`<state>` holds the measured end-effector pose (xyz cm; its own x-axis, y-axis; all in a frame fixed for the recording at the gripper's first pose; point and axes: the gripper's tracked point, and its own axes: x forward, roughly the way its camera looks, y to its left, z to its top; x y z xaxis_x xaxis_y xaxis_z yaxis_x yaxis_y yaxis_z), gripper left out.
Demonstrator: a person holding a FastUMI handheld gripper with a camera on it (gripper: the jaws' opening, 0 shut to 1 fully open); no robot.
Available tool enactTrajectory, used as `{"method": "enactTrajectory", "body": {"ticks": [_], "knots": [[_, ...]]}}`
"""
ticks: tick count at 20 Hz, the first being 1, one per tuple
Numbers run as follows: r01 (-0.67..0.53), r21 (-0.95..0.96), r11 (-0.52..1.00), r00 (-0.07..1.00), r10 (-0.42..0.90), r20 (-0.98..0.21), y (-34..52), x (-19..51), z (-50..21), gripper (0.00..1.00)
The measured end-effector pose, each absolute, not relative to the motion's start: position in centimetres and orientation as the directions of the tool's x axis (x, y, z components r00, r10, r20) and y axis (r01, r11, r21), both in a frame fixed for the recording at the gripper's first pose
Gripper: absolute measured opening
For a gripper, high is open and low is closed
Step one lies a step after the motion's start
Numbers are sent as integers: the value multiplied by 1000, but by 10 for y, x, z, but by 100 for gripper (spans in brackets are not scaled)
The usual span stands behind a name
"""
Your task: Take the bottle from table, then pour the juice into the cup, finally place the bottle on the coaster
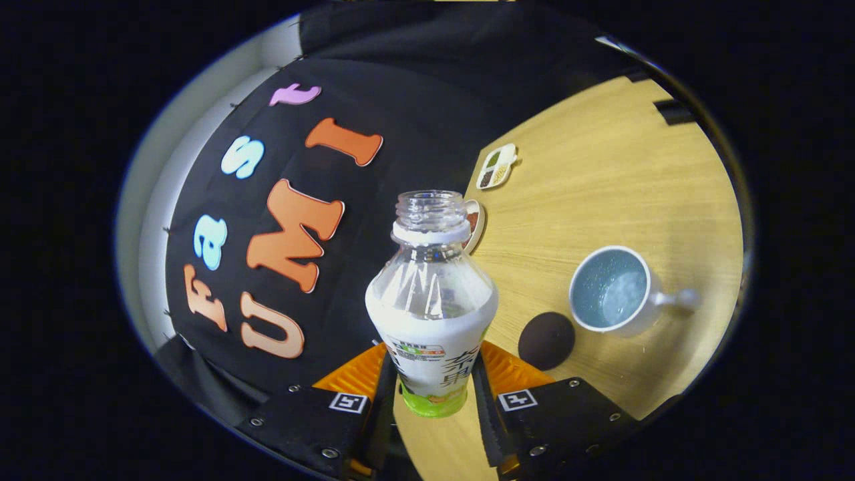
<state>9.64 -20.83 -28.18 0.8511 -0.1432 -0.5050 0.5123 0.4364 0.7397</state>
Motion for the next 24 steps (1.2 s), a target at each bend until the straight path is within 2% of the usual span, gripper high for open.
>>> {"method": "enactTrajectory", "body": {"ticks": [3, 6, 11, 13, 19, 24], "knots": [[557, 518, 649, 795, -239, -557, -221, 93, -282, 57], [526, 322, 787, 783, -301, -544, -221, 99, -270, 57], [460, -127, 879, 719, -452, -528, -237, 108, -270, 57], [417, -140, 898, 732, -423, -534, -222, 120, -277, 57], [388, -117, 914, 705, -376, -601, -210, 135, -334, 57], [386, -152, 910, 677, -391, -624, -213, 141, -362, 61]]}}
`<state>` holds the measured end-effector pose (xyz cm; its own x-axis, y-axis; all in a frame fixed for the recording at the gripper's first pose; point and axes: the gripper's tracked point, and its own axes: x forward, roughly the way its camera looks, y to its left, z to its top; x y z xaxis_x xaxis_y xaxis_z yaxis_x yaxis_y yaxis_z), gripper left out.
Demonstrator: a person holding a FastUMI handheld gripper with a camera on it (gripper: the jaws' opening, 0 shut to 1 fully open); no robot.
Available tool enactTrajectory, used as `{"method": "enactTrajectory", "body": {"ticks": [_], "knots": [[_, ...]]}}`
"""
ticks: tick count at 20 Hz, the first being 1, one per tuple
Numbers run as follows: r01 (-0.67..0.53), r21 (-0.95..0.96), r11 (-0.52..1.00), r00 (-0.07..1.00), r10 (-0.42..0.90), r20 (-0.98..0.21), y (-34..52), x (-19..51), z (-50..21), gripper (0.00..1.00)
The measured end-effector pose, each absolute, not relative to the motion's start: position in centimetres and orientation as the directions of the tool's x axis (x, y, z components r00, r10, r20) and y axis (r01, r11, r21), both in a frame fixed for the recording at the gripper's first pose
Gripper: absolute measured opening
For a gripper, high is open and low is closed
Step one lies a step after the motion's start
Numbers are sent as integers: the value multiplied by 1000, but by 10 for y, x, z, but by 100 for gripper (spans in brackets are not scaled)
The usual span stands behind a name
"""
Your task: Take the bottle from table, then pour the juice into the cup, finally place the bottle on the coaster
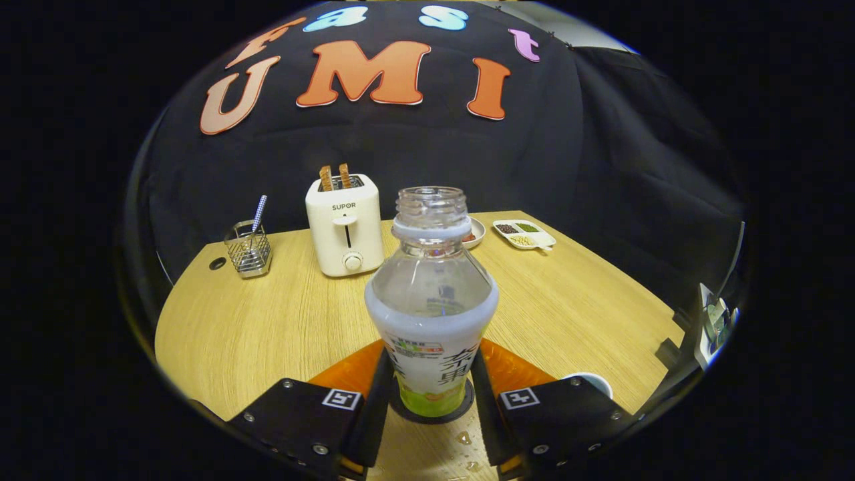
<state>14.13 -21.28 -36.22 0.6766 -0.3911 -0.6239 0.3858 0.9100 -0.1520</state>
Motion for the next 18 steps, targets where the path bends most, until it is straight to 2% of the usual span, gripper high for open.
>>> {"method": "enactTrajectory", "body": {"ticks": [10, 11, 14, 16, 18], "knots": [[436, -121, 892, 651, -405, -642, -215, 131, -374, 68], [437, -127, 891, 647, -409, -644, -216, 128, -375, 71], [421, -139, 896, 644, -403, -650, -214, 123, -375, 91], [417, -128, 900, 652, -394, -648, -212, 119, -369, 98], [431, -92, 898, 666, -385, -638, -211, 114, -357, 98]]}}
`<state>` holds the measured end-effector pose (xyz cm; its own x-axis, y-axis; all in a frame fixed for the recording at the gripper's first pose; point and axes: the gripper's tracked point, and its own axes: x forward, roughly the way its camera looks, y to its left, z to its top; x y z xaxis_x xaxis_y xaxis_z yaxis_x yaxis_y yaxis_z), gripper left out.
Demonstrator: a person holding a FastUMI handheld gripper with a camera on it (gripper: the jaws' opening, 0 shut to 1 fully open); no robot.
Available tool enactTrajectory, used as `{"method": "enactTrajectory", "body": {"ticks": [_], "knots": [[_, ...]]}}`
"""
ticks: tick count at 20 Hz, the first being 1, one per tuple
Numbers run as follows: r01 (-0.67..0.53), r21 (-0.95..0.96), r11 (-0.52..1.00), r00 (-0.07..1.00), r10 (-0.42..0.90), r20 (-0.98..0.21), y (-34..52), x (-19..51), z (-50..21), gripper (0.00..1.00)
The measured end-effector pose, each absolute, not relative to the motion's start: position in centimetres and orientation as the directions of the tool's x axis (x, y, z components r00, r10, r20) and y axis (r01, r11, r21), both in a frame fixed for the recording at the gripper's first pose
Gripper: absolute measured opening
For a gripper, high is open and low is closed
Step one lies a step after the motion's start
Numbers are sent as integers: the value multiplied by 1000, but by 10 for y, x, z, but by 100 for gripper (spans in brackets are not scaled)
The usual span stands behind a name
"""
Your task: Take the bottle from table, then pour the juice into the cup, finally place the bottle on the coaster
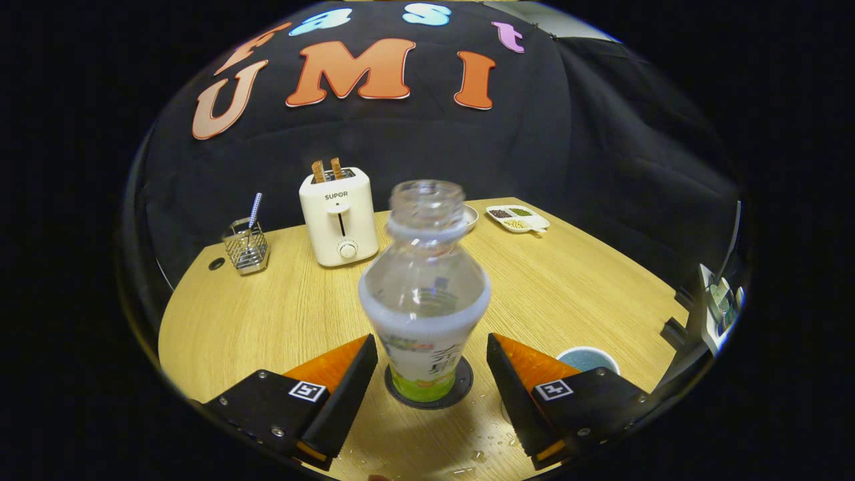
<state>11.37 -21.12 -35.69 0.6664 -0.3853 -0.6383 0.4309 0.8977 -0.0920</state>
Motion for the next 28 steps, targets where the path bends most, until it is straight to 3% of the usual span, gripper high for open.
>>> {"method": "enactTrajectory", "body": {"ticks": [9, 14, 18, 22, 28], "knots": [[427, -81, 900, 759, -406, -510, -188, 75, -257, 97], [308, -39, 951, 869, -297, -396, -119, 64, -173, 97], [146, 12, 989, 953, -137, -270, -41, 61, -113, 97], [0, 39, 999, 981, 7, -196, 23, 43, -83, 97], [-62, 34, 997, 987, 67, -149, 52, 25, -72, 97]]}}
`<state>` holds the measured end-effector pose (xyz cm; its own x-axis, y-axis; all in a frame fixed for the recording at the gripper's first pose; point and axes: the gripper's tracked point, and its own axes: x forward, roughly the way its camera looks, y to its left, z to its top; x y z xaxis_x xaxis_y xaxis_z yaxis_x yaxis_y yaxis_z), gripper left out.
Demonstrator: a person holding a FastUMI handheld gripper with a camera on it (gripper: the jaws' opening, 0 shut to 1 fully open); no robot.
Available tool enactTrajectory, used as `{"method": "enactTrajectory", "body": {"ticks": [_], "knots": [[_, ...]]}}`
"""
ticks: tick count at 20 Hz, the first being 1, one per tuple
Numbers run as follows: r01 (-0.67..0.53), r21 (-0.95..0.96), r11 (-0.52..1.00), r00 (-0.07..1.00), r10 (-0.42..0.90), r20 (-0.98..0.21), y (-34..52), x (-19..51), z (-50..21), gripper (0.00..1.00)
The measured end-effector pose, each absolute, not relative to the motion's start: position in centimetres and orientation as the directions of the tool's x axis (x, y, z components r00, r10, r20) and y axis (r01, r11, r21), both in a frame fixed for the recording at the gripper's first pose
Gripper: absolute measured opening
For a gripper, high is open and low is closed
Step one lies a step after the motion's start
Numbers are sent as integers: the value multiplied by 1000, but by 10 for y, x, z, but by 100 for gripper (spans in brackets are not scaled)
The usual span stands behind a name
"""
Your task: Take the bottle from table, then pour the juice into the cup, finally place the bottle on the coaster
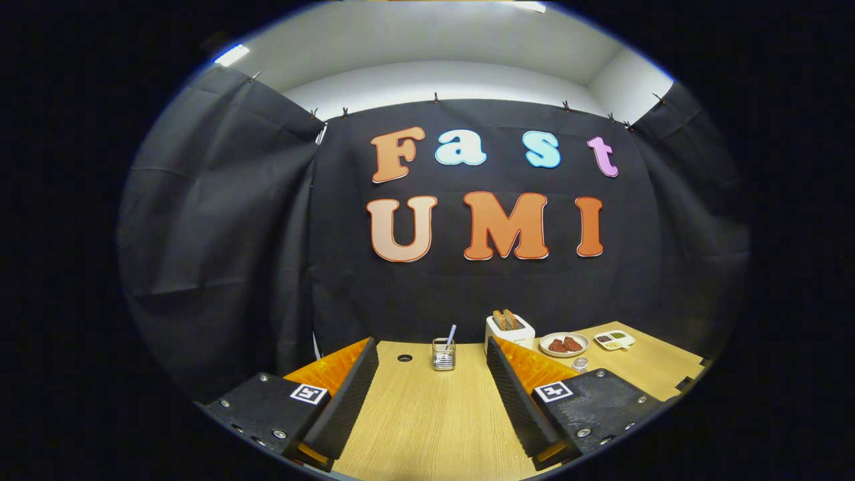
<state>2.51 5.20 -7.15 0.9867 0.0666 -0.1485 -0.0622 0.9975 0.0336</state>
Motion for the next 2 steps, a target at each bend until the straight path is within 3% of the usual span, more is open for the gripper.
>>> {"method": "enactTrajectory", "body": {"ticks": [2], "knots": [[-46, 17, 999, 989, 48, -143, 45, 25, -70, 97]]}}
